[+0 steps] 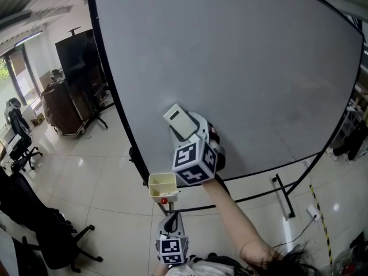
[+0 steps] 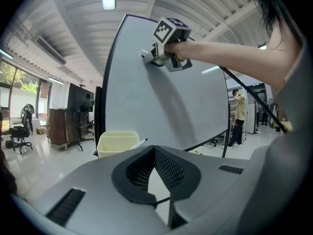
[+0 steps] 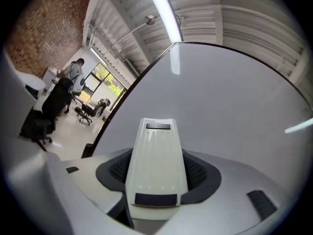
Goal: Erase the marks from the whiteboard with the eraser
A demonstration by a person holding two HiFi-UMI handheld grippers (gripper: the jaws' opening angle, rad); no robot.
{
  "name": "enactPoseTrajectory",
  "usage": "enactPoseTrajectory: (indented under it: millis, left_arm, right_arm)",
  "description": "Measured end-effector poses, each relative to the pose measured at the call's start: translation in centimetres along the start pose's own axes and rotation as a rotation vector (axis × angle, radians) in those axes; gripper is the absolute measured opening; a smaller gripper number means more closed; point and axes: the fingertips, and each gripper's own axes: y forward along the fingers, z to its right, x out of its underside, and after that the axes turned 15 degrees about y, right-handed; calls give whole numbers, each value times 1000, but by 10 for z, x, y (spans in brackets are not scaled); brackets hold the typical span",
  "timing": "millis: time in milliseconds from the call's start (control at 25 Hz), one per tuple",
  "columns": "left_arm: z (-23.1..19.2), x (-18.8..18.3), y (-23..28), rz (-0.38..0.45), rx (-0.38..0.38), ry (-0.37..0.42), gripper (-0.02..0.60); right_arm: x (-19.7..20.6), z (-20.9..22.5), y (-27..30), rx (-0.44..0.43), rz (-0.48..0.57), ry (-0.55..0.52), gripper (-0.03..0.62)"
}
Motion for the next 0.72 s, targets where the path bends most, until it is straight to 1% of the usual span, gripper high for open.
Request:
enactPoseTrajectory:
  millis: [40, 120, 200, 280, 360, 440, 520, 640, 720]
  left_arm:
    - [2, 3, -2, -3, 5, -5, -21]
    - [8, 9, -4, -13, 20, -14, -23]
    - [20, 14, -7, -23, 39, -12, -22]
    - [34, 13, -10, -23, 62, -2, -22]
    - [48, 7, -14, -12, 86, 11, -22]
    - [65, 3, -21, -7, 101, 22, -23]
    - [87, -3, -28, -1, 110, 30, -22]
    - [128, -18, -38, 22, 120, 35, -23]
    - [157, -24, -49, 30, 122, 19, -22]
  right_arm:
    - [7, -1, -10, -24, -1, 52, 278]
    - [40, -5, -34, -53, -33, 149, 279]
    - [91, -9, -59, -53, -103, 196, 279]
    - [151, -15, -88, -48, -196, 237, 279]
    - [210, -25, -124, -52, -279, 308, 279]
    - [259, -36, -170, -60, -324, 402, 278]
    - [302, -41, -222, -56, -342, 503, 279]
    - [343, -38, -295, -28, -369, 648, 279]
    - [355, -32, -336, -17, -384, 692, 278]
